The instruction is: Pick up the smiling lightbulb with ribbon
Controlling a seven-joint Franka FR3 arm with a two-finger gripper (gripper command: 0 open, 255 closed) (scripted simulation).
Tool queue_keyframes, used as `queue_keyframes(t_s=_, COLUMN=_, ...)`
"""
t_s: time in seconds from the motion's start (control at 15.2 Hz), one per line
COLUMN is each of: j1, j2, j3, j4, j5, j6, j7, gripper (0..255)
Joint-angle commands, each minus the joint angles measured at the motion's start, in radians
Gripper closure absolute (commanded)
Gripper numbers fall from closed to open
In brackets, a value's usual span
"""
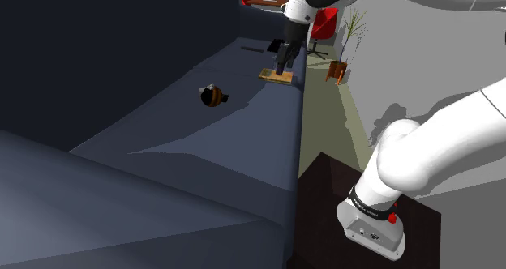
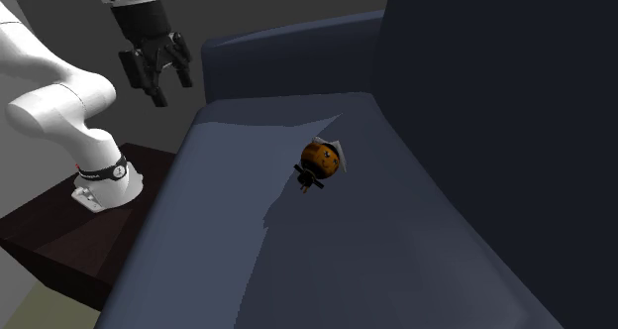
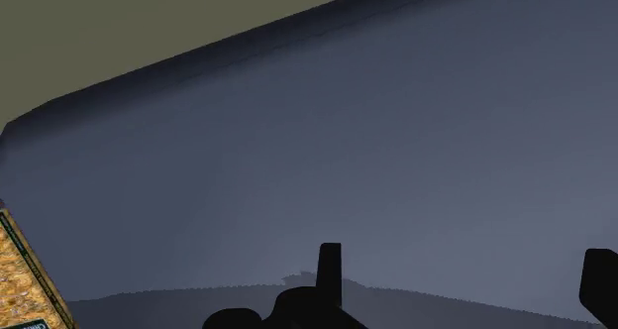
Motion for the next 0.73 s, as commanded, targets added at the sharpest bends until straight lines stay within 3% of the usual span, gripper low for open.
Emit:
queue_keyframes(t_s=0.0, j1=0.02, j2=0.079, j3=-0.036, j4=0.034, j5=0.009, j6=0.042, j7=-0.095, gripper=0)
queue_keyframes(t_s=0.66, j1=0.092, j2=0.478, j3=-0.131, j4=0.275, j5=0.145, j6=0.146, j7=-0.532, gripper=0)
